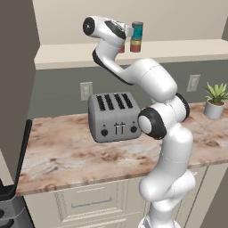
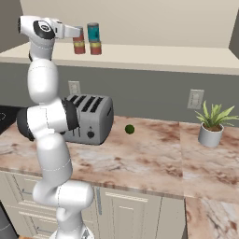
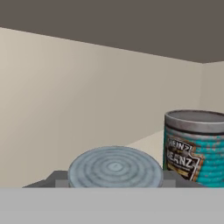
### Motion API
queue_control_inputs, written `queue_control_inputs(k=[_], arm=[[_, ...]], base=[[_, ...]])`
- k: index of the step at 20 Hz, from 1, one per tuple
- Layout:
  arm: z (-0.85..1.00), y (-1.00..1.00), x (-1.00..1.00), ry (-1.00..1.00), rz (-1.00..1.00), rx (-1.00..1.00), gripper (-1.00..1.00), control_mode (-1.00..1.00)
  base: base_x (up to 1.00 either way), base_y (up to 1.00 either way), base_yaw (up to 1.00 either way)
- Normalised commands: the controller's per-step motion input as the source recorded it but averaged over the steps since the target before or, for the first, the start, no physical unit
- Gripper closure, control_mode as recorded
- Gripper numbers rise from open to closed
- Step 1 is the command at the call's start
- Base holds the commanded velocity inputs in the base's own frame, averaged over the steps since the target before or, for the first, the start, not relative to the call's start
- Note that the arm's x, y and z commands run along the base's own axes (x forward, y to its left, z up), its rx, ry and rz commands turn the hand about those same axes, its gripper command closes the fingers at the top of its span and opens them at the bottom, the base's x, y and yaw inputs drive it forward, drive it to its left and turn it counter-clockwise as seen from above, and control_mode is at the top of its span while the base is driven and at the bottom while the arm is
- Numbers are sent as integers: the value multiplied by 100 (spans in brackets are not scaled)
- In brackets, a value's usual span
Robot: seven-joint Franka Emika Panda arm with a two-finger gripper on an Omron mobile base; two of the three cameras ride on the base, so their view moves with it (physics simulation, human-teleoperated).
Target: Stack two cans on top of the other two cans in the cabinet.
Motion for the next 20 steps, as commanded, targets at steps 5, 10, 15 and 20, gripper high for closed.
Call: queue_control_inputs(k=[5,10,15,20], arm=[[0,0,0,0,0,0,-100,-100],[0,0,0,0,0,0,-100,-100],[0,0,0,0,0,0,-100,-100],[0,0,0,0,0,0,-100,-100]], base=[[0,0,0],[0,0,0],[0,0,0],[0,0,0]])
